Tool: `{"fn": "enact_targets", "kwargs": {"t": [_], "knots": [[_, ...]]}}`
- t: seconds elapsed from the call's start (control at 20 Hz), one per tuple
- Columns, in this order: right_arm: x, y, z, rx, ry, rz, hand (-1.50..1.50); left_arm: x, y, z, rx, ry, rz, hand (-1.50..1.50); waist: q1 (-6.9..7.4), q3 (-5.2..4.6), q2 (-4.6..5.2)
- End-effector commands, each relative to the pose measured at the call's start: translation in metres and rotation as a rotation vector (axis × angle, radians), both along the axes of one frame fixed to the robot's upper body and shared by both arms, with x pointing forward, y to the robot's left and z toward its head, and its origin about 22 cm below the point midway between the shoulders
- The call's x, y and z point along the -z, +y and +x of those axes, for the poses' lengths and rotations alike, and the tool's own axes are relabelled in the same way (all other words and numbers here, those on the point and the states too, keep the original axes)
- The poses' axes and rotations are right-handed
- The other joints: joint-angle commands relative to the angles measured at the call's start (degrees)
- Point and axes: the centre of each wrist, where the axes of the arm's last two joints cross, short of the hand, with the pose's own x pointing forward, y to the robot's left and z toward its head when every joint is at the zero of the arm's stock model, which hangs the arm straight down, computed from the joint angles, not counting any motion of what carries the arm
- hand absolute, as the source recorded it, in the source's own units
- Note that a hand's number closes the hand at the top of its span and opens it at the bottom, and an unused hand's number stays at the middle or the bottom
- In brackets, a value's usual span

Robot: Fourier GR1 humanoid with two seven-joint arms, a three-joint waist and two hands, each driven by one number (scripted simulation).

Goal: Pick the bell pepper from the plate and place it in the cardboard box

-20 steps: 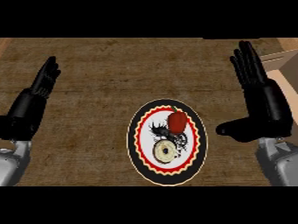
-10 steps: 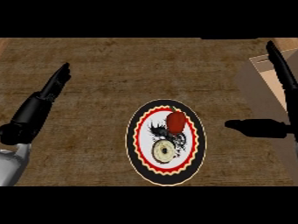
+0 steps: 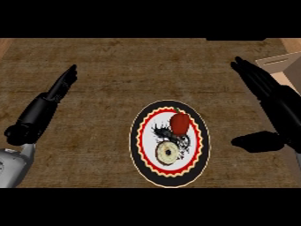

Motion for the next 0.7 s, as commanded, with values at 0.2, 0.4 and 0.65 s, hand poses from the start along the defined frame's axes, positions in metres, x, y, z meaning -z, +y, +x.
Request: {"fn": "enact_targets", "kwargs": {"t": [0.2,0.4,0.65], "knots": [[-0.01,0.066,-0.008,-0.044,0.215,-0.365,-1.5,0.009,0.004,0.005,0.002,-0.009,0.004,0.0,0.6,-0.04,0.15],[-0.007,0.113,-0.002,-0.012,0.269,-0.487,-1.5,0.011,-0.004,0.011,0.011,0.0,0.004,0.0,0.57,-0.01,0.21],[-0.025,0.152,0.012,0.03,0.356,-0.534,-1.5,-0.01,0.003,0.006,0.014,0.009,0.0,0.0,0.58,0.07,0.05]]}}
